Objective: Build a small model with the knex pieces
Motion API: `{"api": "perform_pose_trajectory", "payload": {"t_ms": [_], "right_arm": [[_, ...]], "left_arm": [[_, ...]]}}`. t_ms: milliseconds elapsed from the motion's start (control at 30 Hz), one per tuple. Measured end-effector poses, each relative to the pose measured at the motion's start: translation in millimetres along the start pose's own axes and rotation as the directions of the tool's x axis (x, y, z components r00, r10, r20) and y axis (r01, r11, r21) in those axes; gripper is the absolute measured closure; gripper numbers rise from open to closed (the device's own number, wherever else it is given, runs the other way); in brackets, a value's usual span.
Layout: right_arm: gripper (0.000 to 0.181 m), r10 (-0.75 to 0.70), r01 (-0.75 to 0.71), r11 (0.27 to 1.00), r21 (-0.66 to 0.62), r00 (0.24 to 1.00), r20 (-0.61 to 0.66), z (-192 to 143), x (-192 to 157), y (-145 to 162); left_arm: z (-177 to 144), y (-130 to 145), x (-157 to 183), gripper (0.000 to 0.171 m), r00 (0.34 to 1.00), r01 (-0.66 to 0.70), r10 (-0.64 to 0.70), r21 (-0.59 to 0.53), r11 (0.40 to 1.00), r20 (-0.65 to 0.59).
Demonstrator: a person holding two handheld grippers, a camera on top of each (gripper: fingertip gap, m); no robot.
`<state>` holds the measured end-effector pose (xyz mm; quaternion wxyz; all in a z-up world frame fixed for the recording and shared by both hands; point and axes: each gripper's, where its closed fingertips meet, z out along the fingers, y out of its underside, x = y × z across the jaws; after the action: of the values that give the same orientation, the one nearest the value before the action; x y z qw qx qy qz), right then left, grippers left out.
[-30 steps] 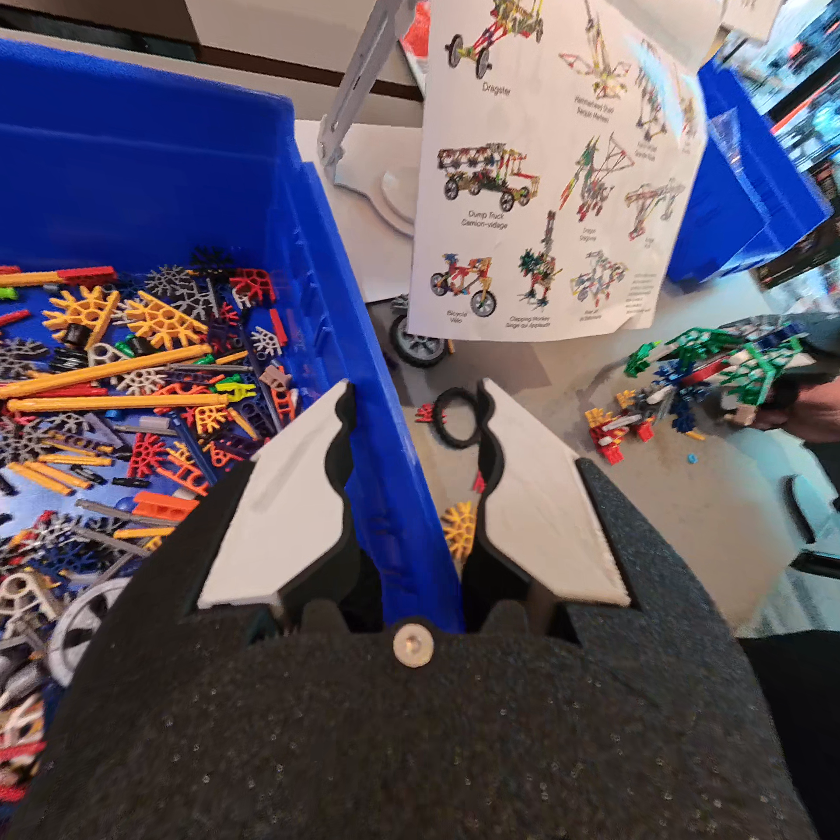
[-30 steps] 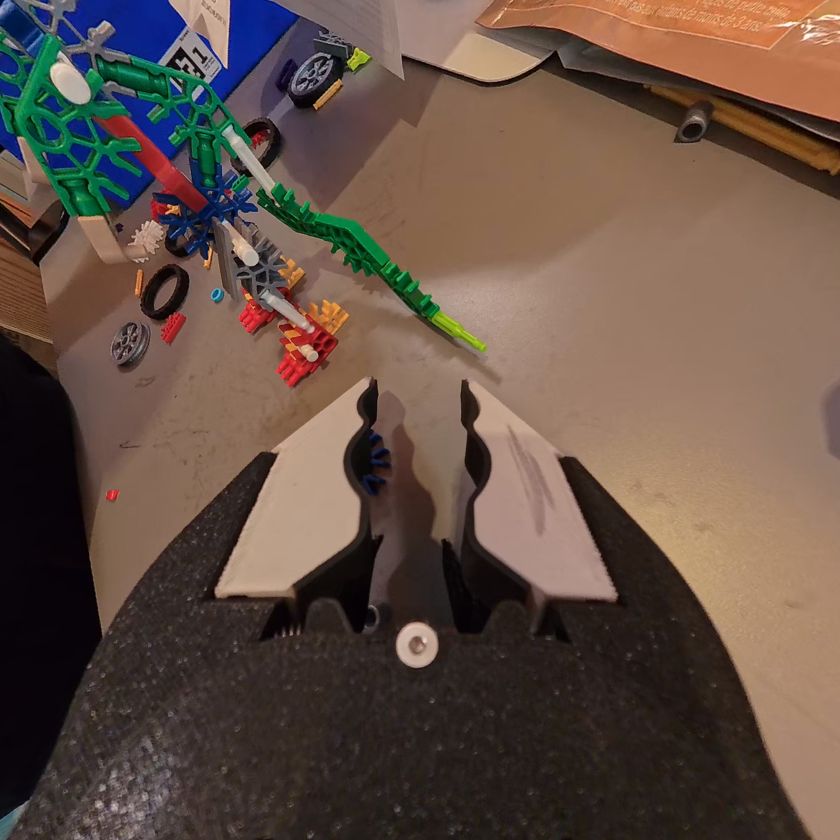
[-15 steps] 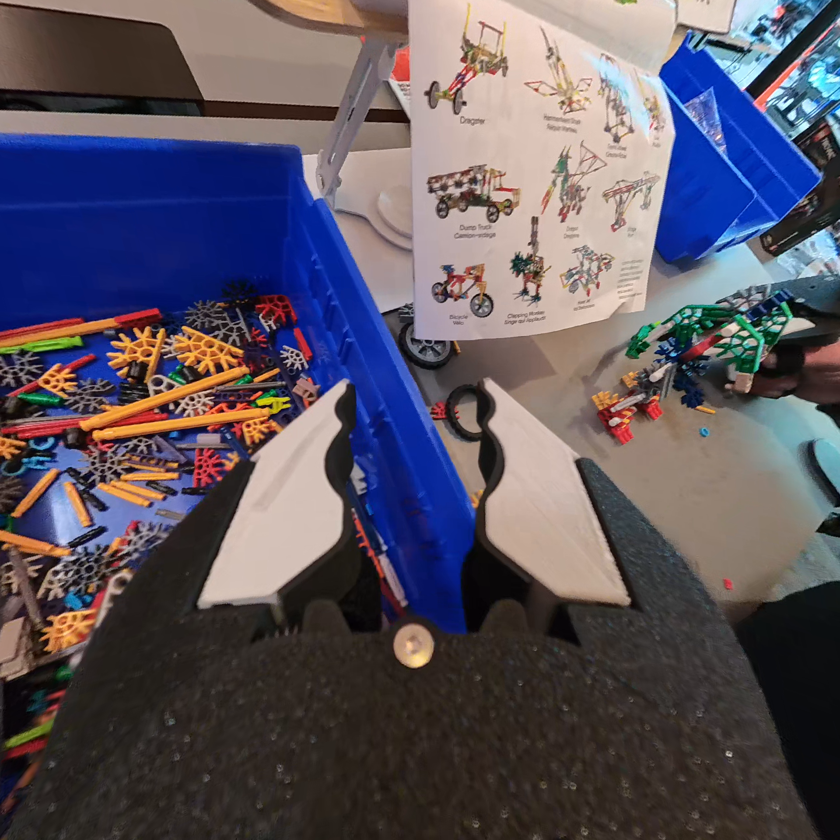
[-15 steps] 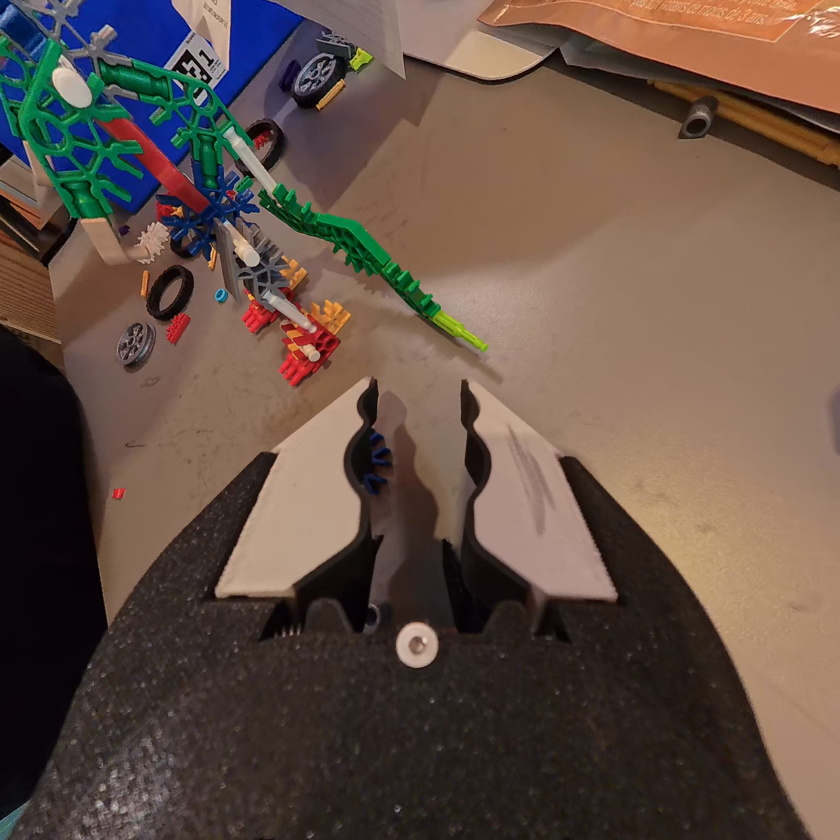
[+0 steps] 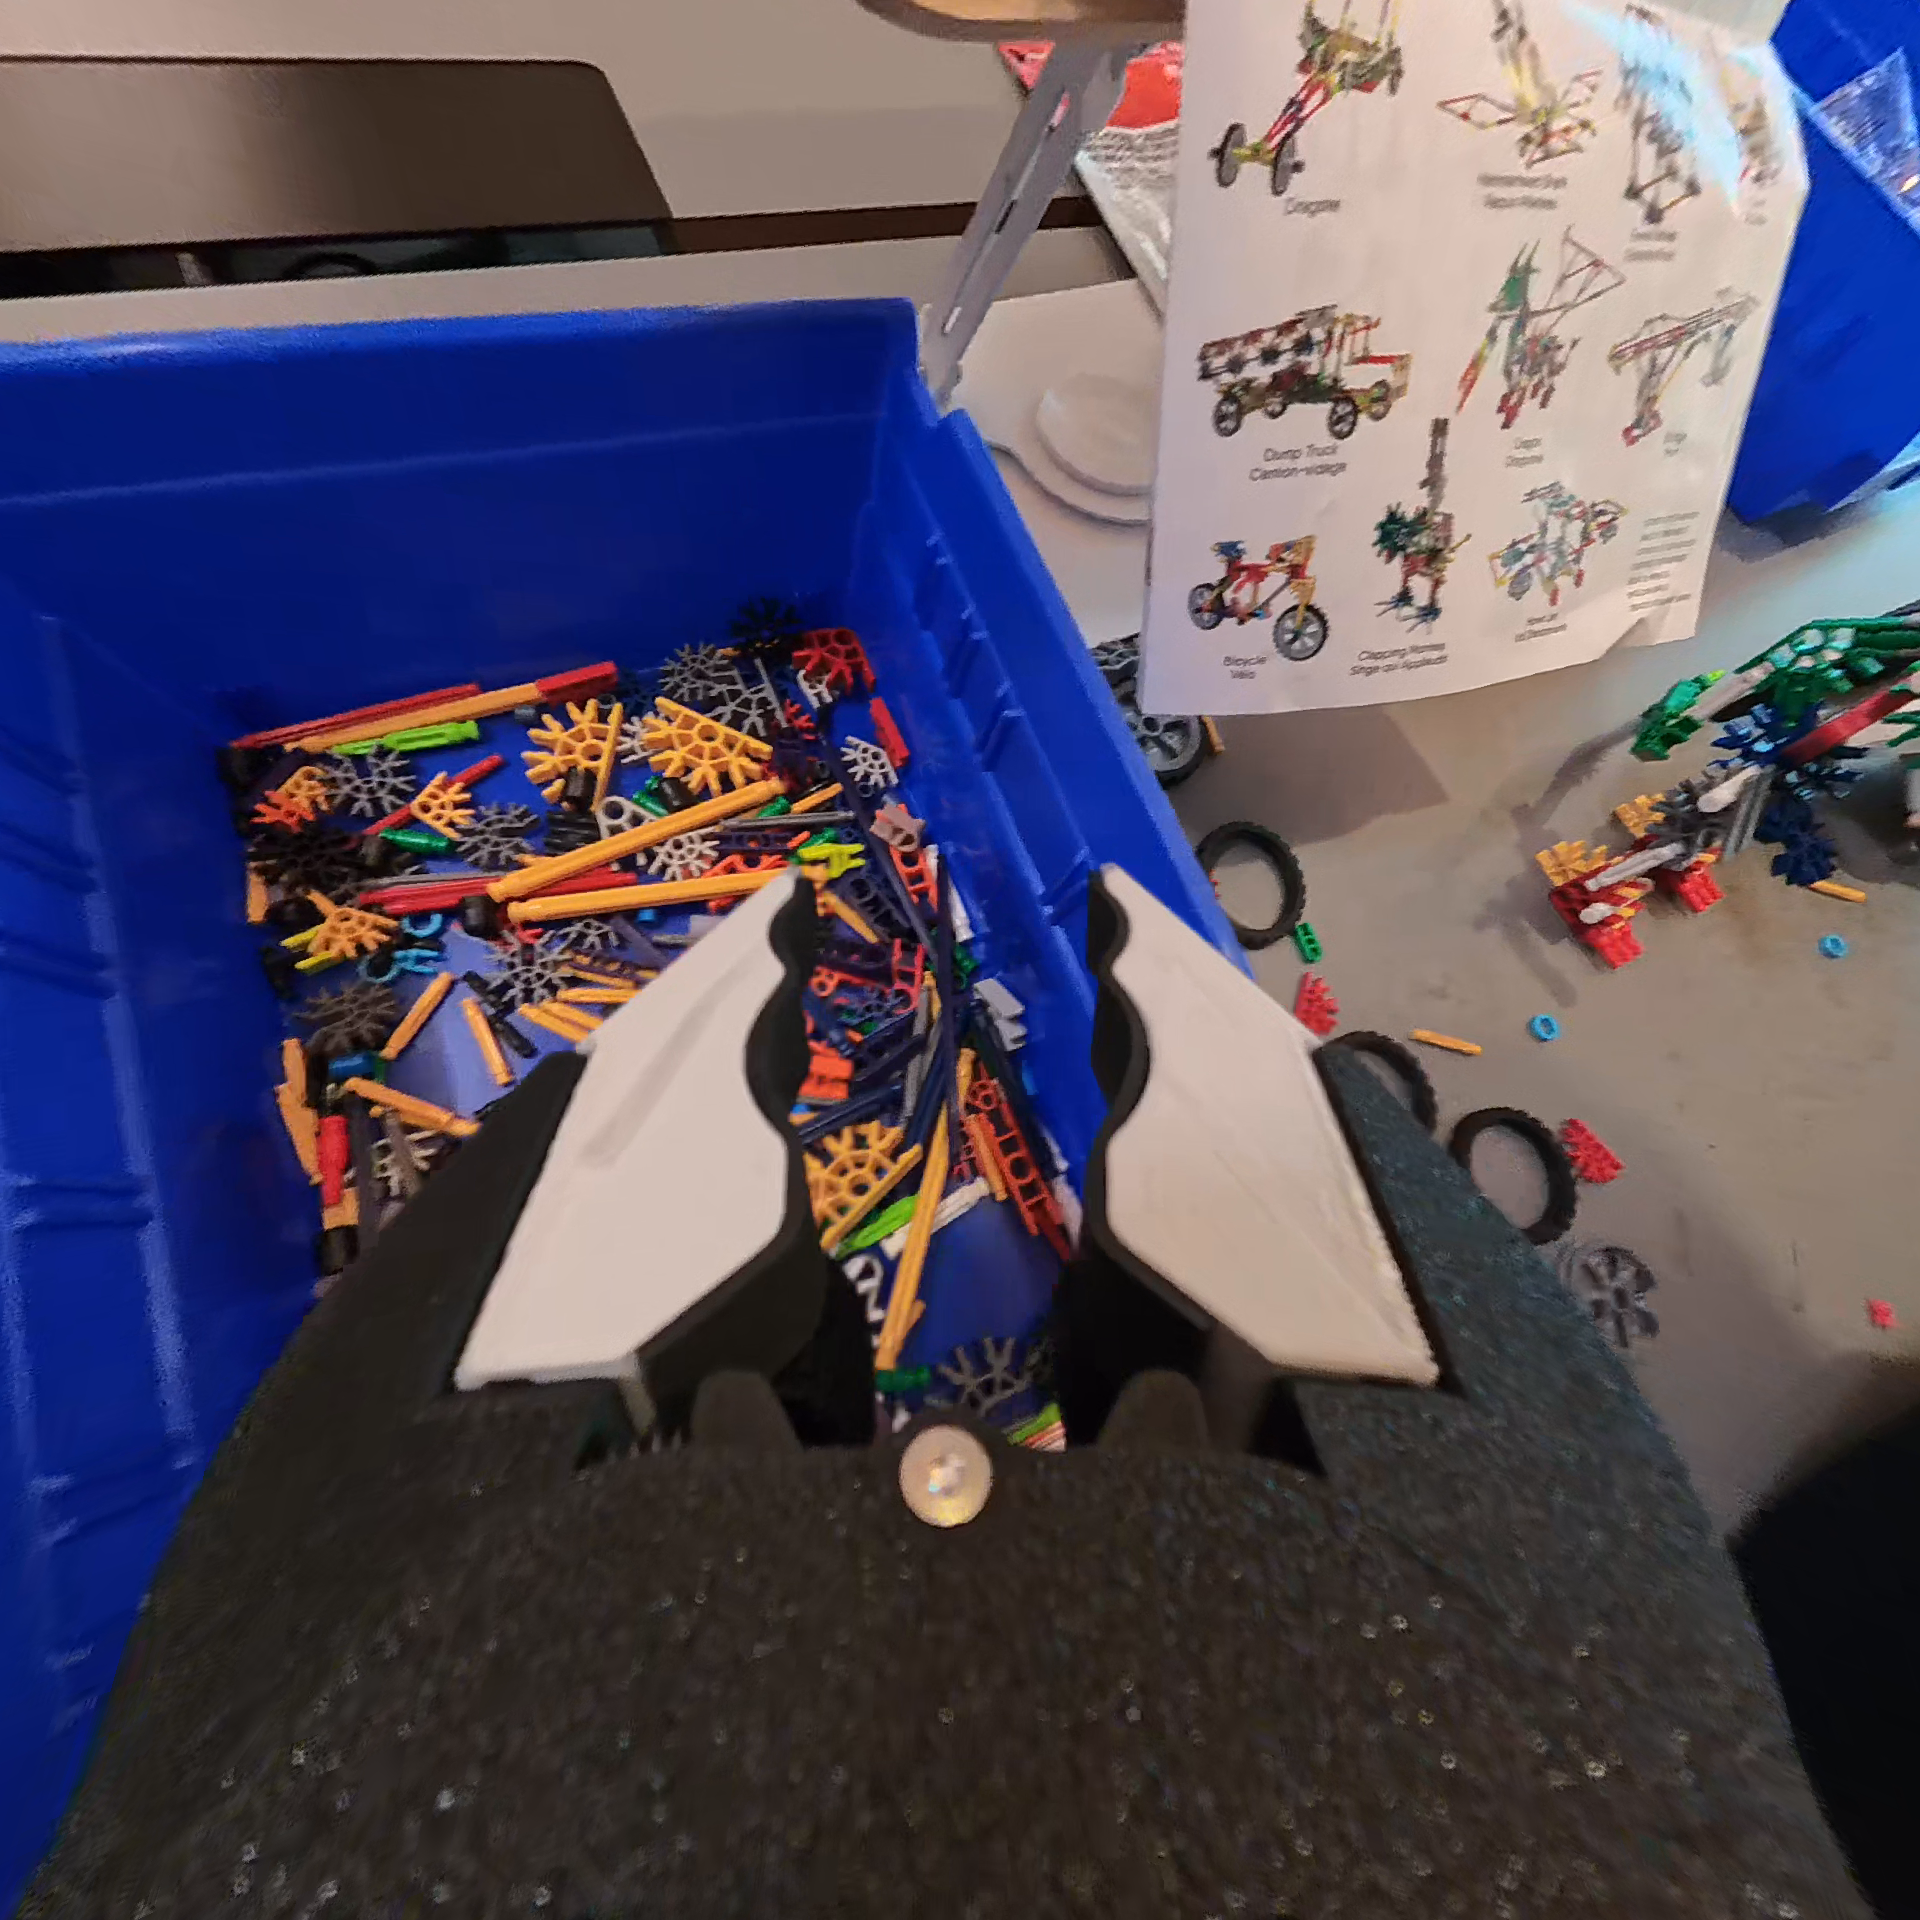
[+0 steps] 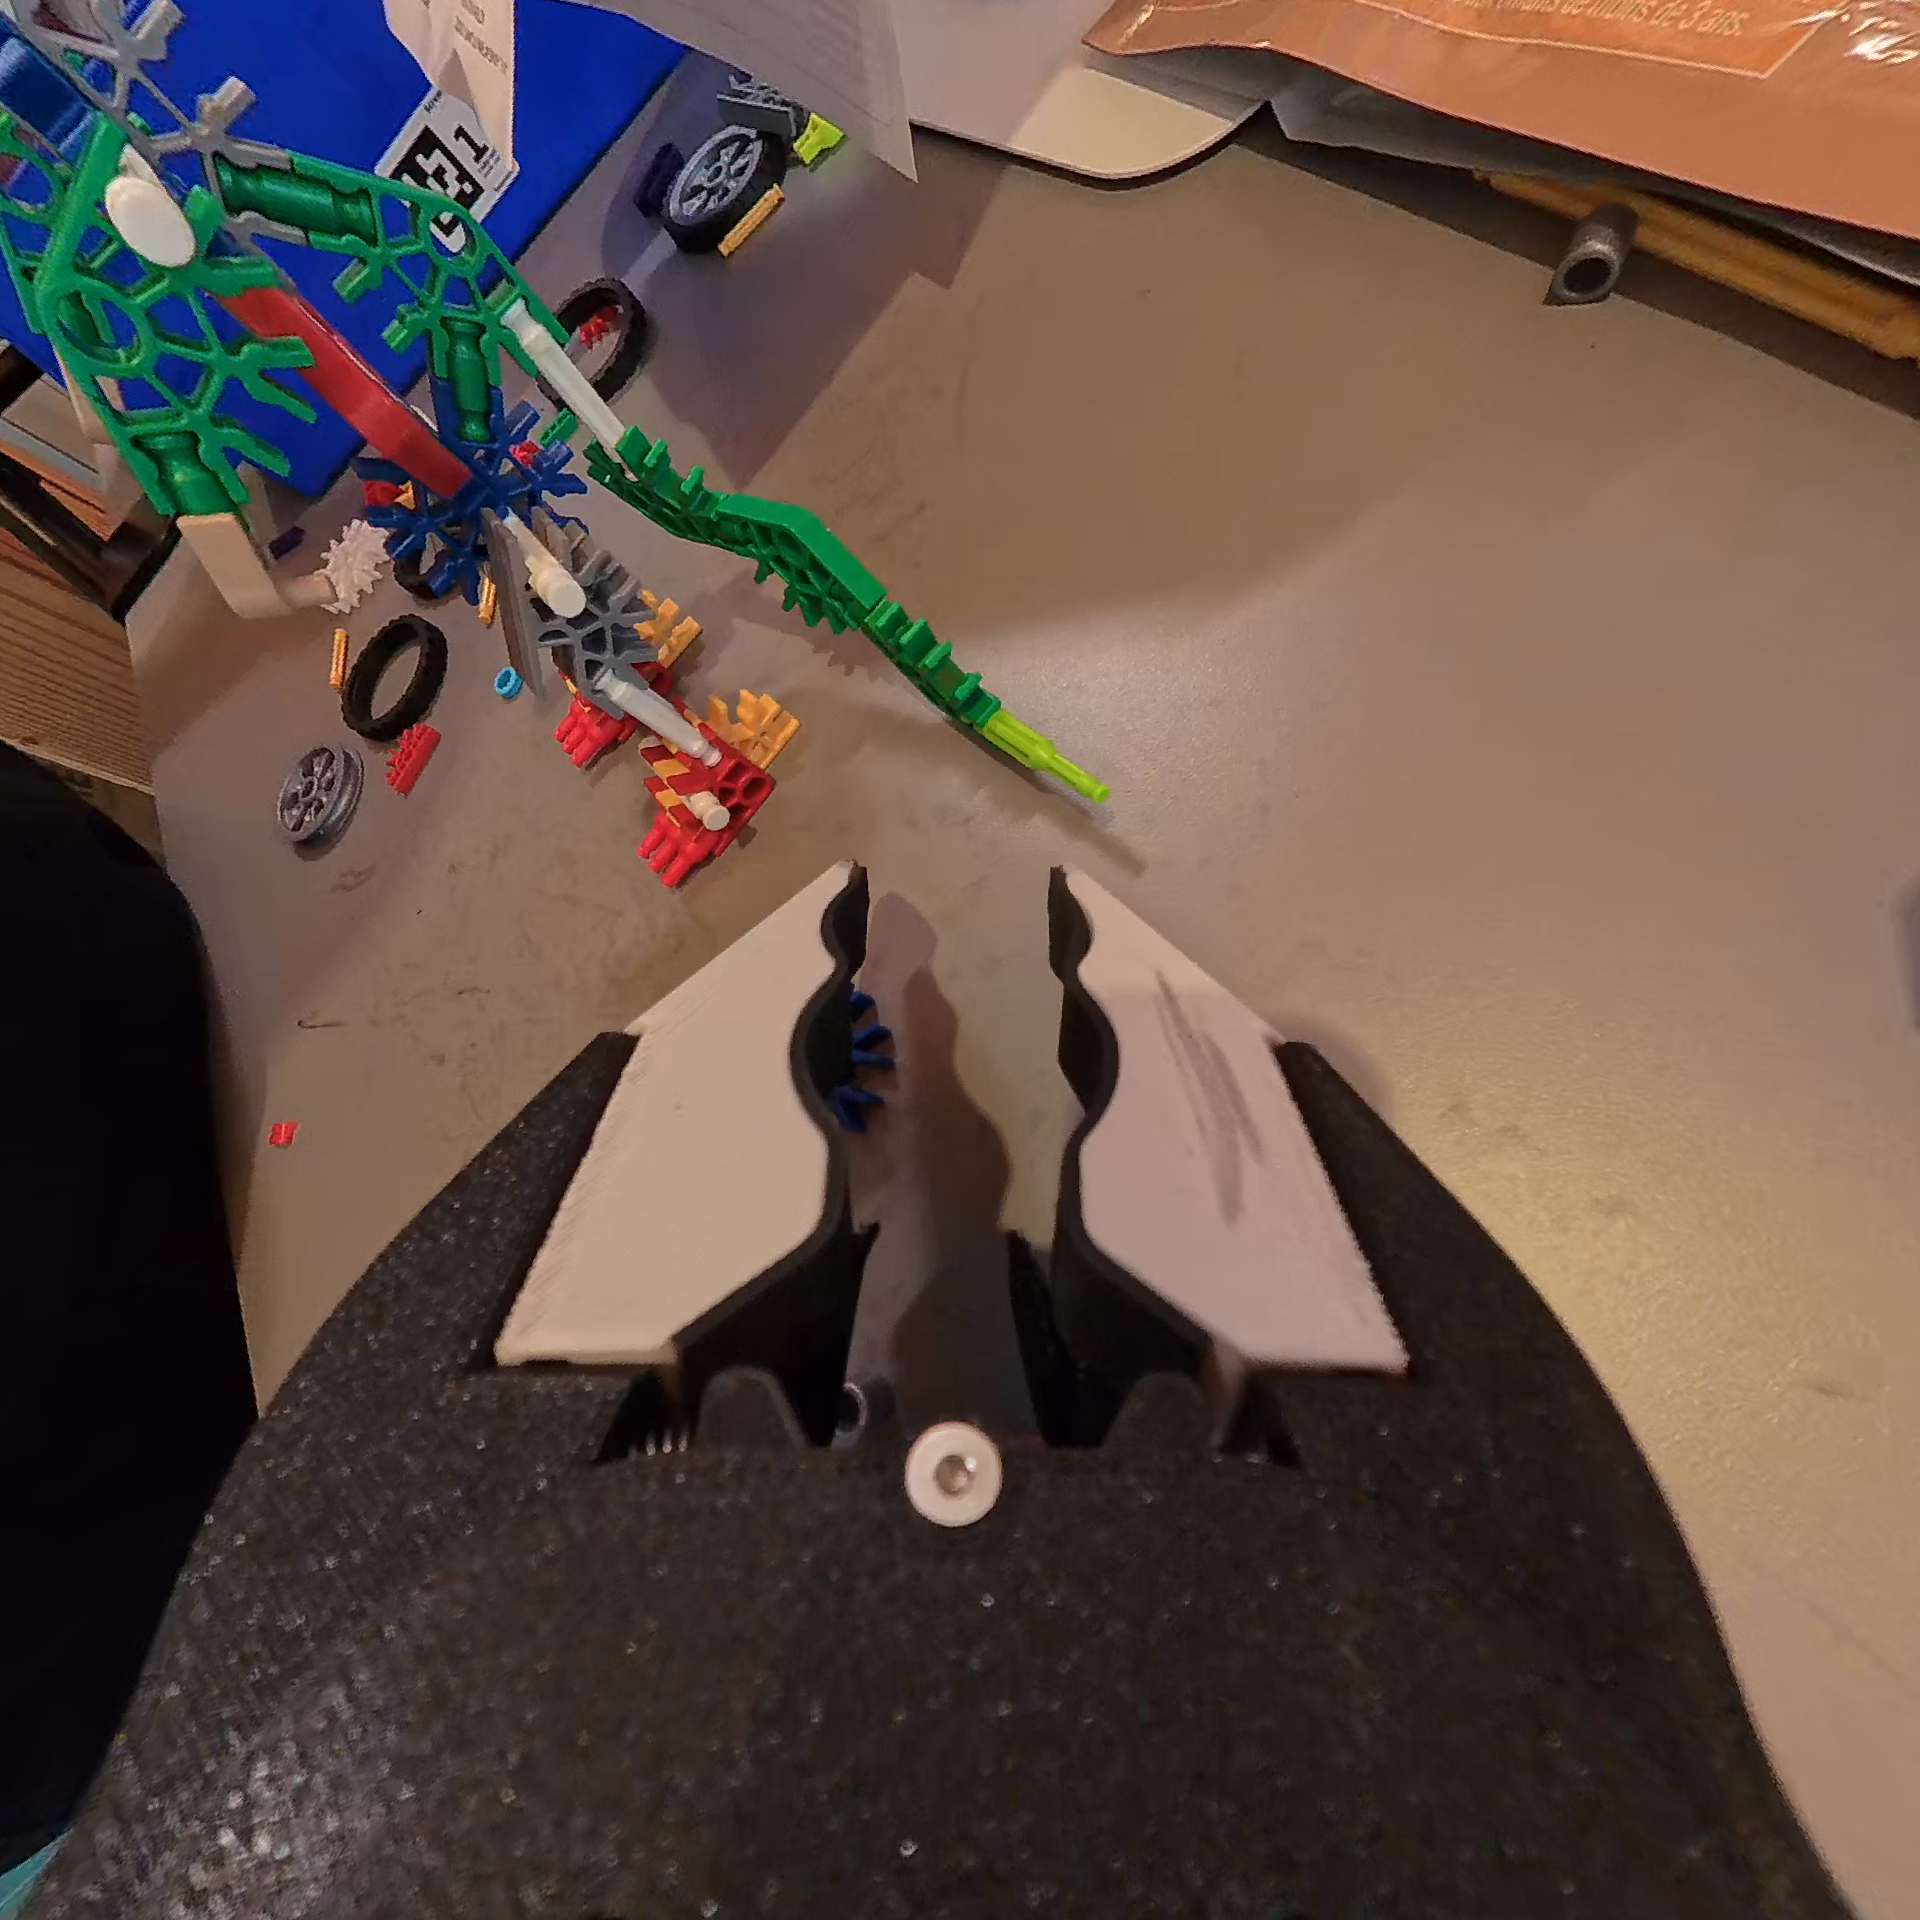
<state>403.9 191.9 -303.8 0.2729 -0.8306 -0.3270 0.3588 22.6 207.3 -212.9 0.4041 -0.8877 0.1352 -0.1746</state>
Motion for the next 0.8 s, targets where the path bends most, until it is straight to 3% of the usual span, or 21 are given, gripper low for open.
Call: {"api": "perform_pose_trajectory", "payload": {"t_ms": [800], "right_arm": [[0.149,0.016,-0.016,1.000,-0.002,1.000,0.003,0,1,0]], "left_arm": [[-6,36,-49,0.128,0.984,-0.108,0.135,-0.217,0.970,0.113]]}}
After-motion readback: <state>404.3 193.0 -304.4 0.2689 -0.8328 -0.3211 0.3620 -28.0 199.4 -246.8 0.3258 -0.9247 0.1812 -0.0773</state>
